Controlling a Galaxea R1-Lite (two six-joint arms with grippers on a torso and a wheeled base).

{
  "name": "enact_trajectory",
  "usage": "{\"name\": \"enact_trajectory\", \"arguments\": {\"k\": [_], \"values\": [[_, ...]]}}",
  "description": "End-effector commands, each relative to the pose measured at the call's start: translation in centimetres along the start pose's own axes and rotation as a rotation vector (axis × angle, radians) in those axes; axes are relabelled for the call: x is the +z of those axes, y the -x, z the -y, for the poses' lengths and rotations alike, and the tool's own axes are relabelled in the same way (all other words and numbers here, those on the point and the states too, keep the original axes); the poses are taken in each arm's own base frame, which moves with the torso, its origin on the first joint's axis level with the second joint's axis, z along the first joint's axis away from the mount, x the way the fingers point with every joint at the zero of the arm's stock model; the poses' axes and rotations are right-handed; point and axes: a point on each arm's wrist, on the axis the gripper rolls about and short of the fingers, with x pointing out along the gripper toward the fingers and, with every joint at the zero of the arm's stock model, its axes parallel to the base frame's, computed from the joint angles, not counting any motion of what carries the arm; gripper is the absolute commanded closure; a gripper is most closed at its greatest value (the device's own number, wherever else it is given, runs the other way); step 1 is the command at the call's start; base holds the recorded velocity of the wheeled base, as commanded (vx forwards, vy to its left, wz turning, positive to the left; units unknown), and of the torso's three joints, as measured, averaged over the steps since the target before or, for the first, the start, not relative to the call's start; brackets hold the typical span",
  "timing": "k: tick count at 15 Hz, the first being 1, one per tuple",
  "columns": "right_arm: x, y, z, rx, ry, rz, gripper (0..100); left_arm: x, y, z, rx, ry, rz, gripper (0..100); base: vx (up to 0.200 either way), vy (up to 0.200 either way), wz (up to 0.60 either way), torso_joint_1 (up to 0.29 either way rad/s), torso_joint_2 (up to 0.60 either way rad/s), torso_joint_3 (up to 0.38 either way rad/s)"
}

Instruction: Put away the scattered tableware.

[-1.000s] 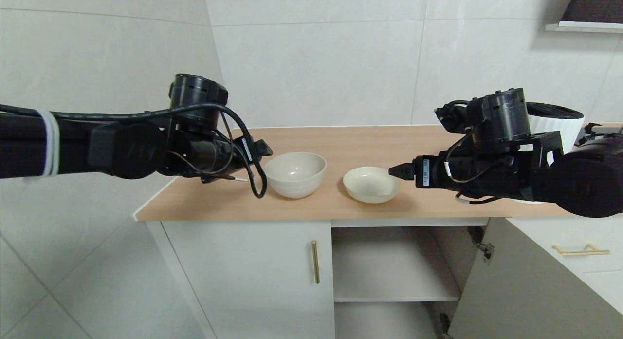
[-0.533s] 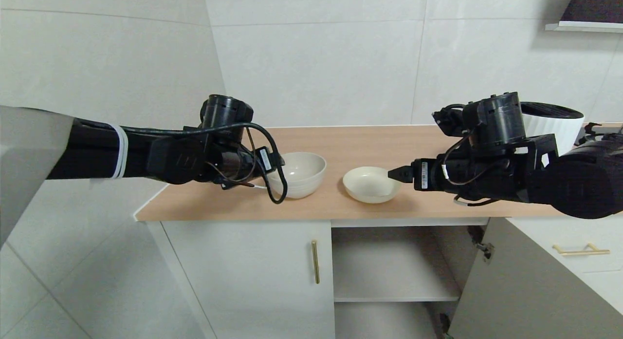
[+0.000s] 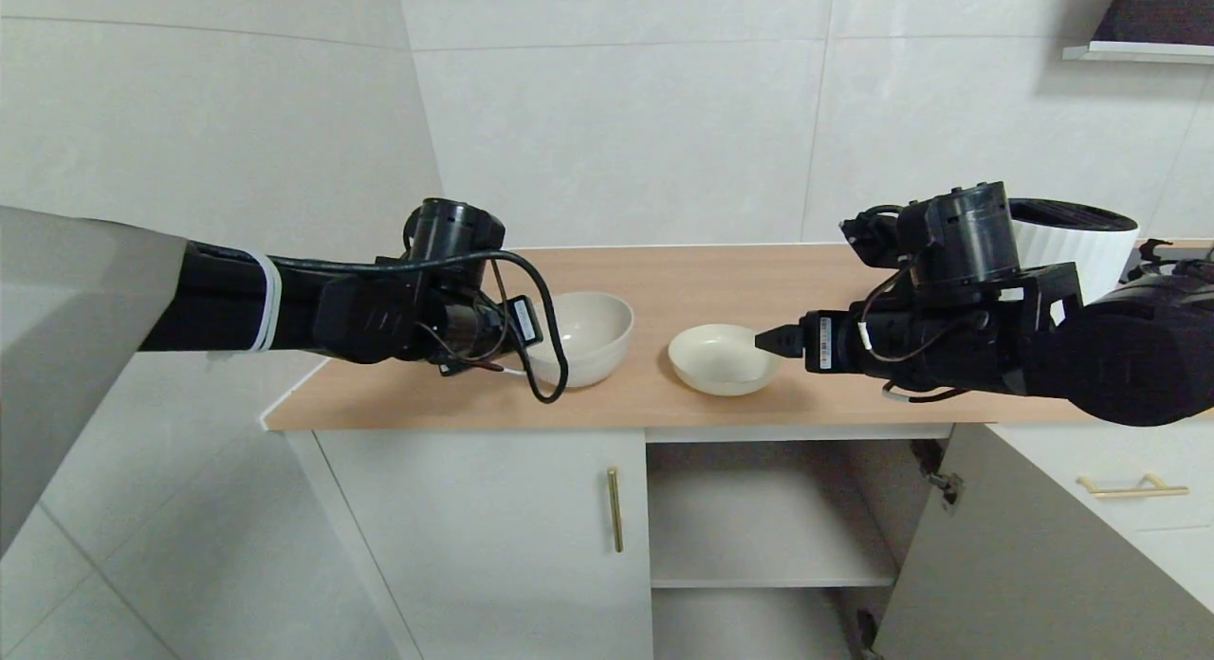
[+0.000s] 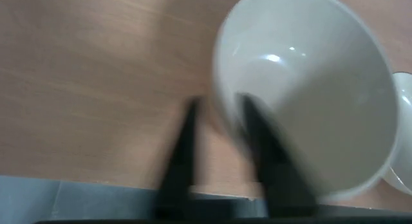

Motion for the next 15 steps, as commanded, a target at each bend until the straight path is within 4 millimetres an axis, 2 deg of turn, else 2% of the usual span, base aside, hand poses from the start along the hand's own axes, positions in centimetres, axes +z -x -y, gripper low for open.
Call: {"name": "enact_trajectory", "arguments": {"k": [1,3,5,7,8,10,11,15], "values": [[0.0,0.1,0.0,0.001,0.0,0.002,0,0.1,0.2,0.0,-0.002,0.002,0.004,100,0.0,0.0,0.0,0.0,0.0,0.0],[0.1,0.1,0.0,0.002,-0.001,0.006,0,0.7,1.2,0.1,-0.012,0.008,0.024,100,0.0,0.0,0.0,0.0,0.0,0.0],[0.2,0.1,0.0,0.001,0.0,0.007,0,1.3,3.7,0.0,-0.033,0.018,0.05,100,0.0,0.0,0.0,0.0,0.0,0.0],[0.1,-0.1,0.0,-0.001,0.0,0.003,0,1.1,5.5,-0.5,-0.057,0.012,0.037,100,0.0,0.0,0.0,0.0,0.0,0.0],[0.0,-1.0,0.0,-0.01,-0.002,-0.006,0,0.7,7.2,-1.0,-0.098,0.0,0.014,100,0.0,0.0,0.0,0.0,0.0,0.0],[-0.6,-3.4,0.0,-0.09,-0.008,-0.02,0,0.6,8.7,-1.2,-0.159,-0.019,-0.009,100,0.0,0.0,0.0,0.0,0.0,0.0],[-1.0,-5.1,0.1,-0.168,-0.007,-0.018,0,0.4,9.1,-1.3,-0.171,-0.03,-0.015,100,0.0,0.0,0.0,0.0,0.0,0.0],[-2.3,-8.5,0.1,-0.233,-0.041,-0.047,0,0.3,9.6,-1.1,-0.181,-0.039,-0.011,100,0.0,0.0,0.0,0.0,0.0,0.0]]}}
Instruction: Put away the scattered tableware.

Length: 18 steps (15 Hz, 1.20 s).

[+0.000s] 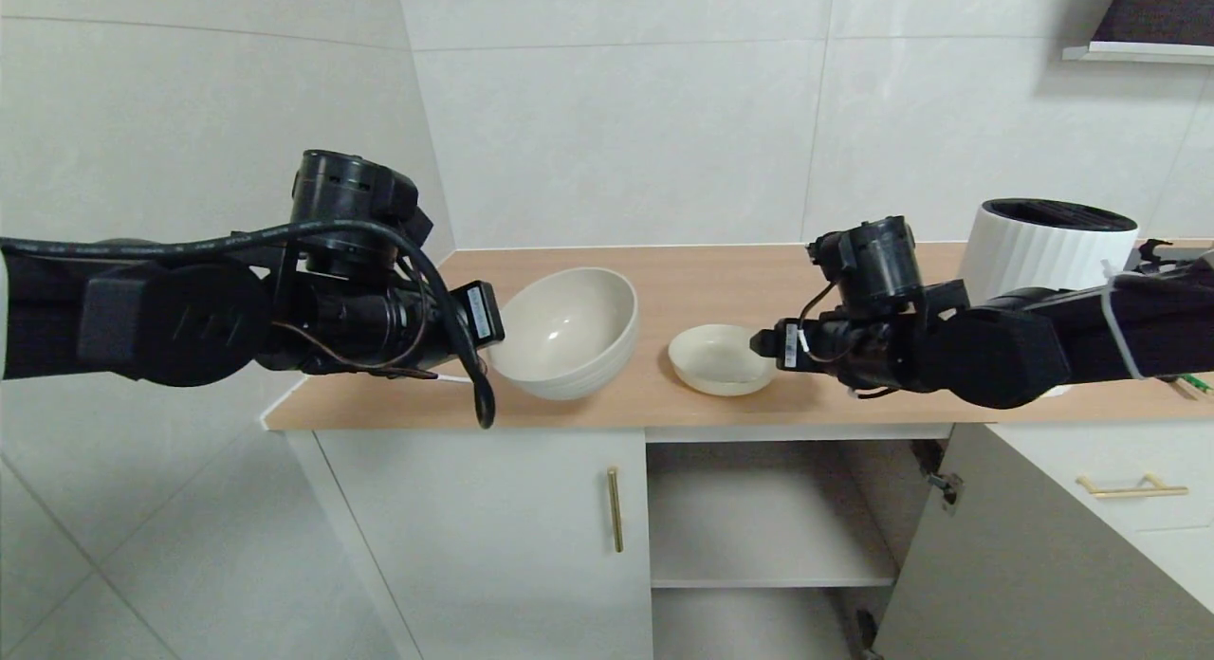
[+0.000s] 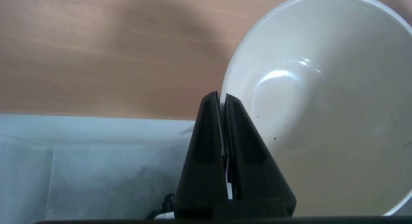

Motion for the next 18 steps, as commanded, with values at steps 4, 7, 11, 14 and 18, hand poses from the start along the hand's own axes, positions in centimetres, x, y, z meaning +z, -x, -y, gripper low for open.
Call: {"name": "enact_trajectory", "arguments": {"k": [4,7,11,14,18], "values": [[-1.7,-3.3,-0.2,-0.044,-0.003,-0.045,0,-0.1,1.7,0.9,-0.036,-0.014,0.02,100,0.0,0.0,0.0,0.0,0.0,0.0],[-1.7,-3.5,-0.2,-0.046,-0.011,-0.046,0,0.0,1.7,0.9,-0.037,-0.014,0.021,100,0.0,0.0,0.0,0.0,0.0,0.0],[-1.8,-3.9,-0.3,-0.042,-0.026,-0.047,100,-0.1,1.7,0.9,-0.036,-0.014,0.02,100,0.0,0.0,0.0,0.0,0.0,0.0],[-0.2,-2.0,-0.2,-0.019,-0.084,-0.006,100,0.1,2.0,1.0,-0.038,-0.014,0.027,100,0.0,0.0,0.0,0.0,0.0,0.0],[2.5,4.2,0.8,0.107,-0.114,0.007,100,0.1,5.1,0.8,-0.066,-0.014,0.067,100,0.0,0.0,0.0,0.0,0.0,0.0]]}}
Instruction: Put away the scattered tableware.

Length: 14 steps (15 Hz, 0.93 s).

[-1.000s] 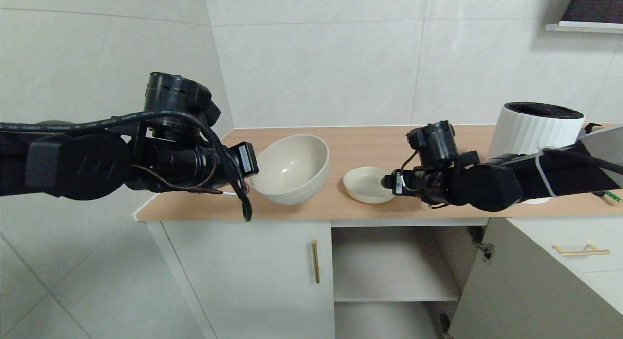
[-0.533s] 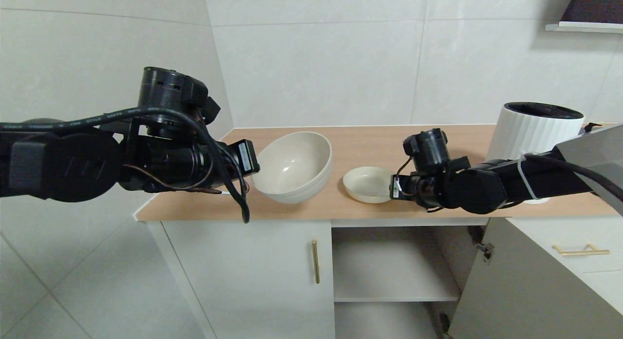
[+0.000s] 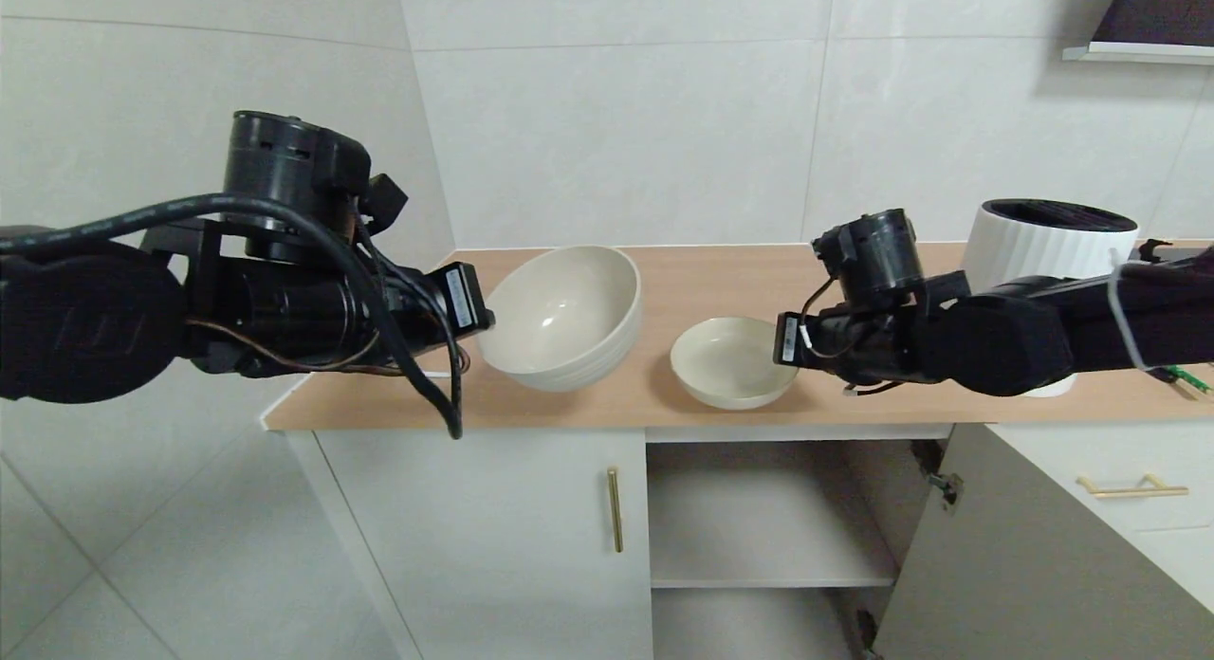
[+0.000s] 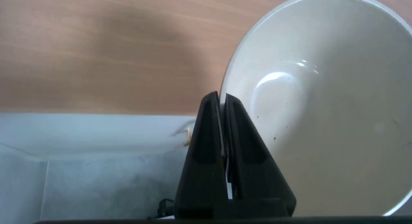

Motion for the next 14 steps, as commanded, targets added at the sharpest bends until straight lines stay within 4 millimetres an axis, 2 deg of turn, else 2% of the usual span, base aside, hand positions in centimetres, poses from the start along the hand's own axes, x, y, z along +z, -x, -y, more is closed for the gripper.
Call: {"name": "enact_trajectory", "arguments": {"k": [1,3,5,7,9,12,14], "values": [[1.7,5.1,0.5,0.089,-0.018,0.023,100,-0.2,2.0,-0.2,-0.011,0.001,0.017,100,0.0,0.0,0.0,0.0,0.0,0.0],[0.4,8.3,1.8,0.139,0.005,-0.096,100,-1.7,2.7,-1.1,0.008,0.0,-0.022,100,0.0,0.0,0.0,0.0,0.0,0.0],[-0.7,9.6,2.6,0.165,0.01,-0.148,100,-3.2,3.1,-1.9,0.03,-0.003,-0.062,100,0.0,0.0,0.0,0.0,0.0,0.0],[-2.0,10.3,3.5,0.174,0.033,-0.19,100,-4.7,3.4,-2.8,0.055,-0.005,-0.106,100,0.0,0.0,0.0,0.0,0.0,0.0],[-2.6,10.6,4.0,0.189,0.037,-0.212,100,-5.4,3.1,-3.2,0.059,-0.004,-0.114,100,0.0,0.0,0.0,0.0,0.0,0.0],[-2.9,10.6,4.2,0.18,0.037,-0.22,100,-5.8,2.3,-3.3,0.053,-0.005,-0.108,100,-0.2,0.0,0.0,0.001,0.0,0.004],[-3.0,10.3,4.2,0.174,0.038,-0.226,100,-5.9,1.9,-3.2,0.056,-0.009,-0.116,100,0.0,0.0,0.0,0.0,0.0,0.0]]}}
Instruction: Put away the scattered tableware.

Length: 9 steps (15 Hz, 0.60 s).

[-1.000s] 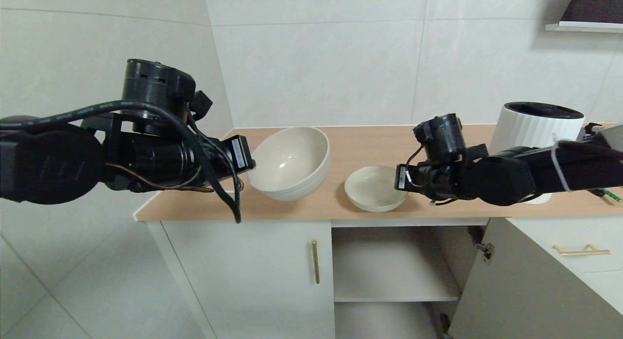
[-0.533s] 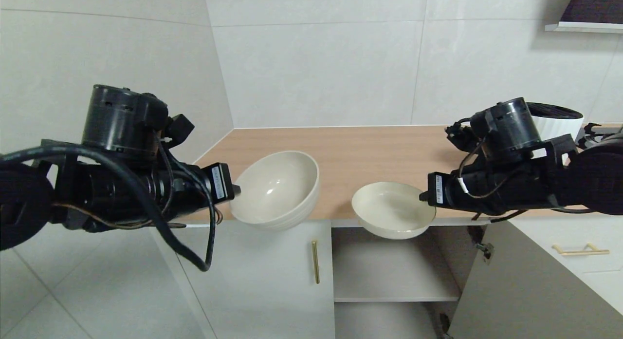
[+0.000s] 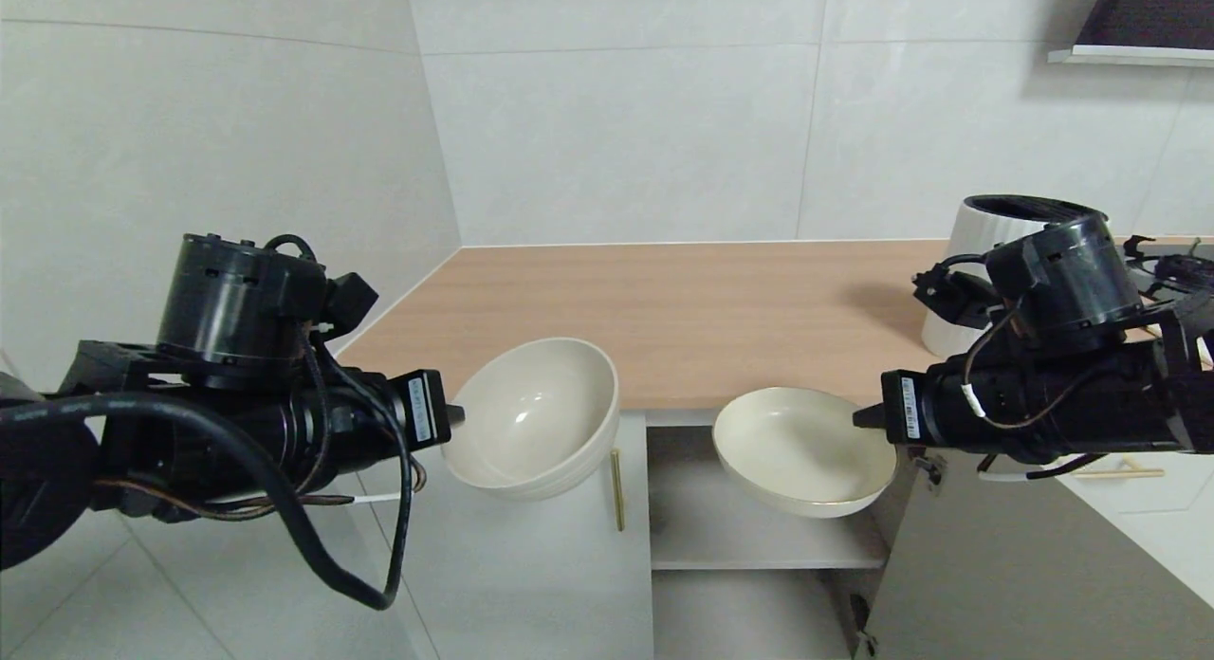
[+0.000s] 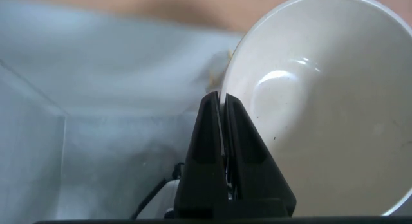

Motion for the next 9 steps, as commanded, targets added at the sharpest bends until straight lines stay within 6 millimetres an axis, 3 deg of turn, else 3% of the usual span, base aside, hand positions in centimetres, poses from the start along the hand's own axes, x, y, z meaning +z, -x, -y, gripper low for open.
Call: {"name": "enact_trajectory", "arguments": {"k": [1,9], "values": [[-0.1,-0.1,0.0,-0.002,0.004,-0.004,100,-0.2,-0.4,-0.1,0.008,0.0,-0.011,100,0.0,0.0,0.0,0.0,0.0,0.0],[-0.3,-1.5,0.6,-0.03,0.006,-0.032,100,-0.2,-0.5,0.0,0.008,-0.001,-0.015,100,0.0,0.0,0.0,0.0,0.0,0.0]]}}
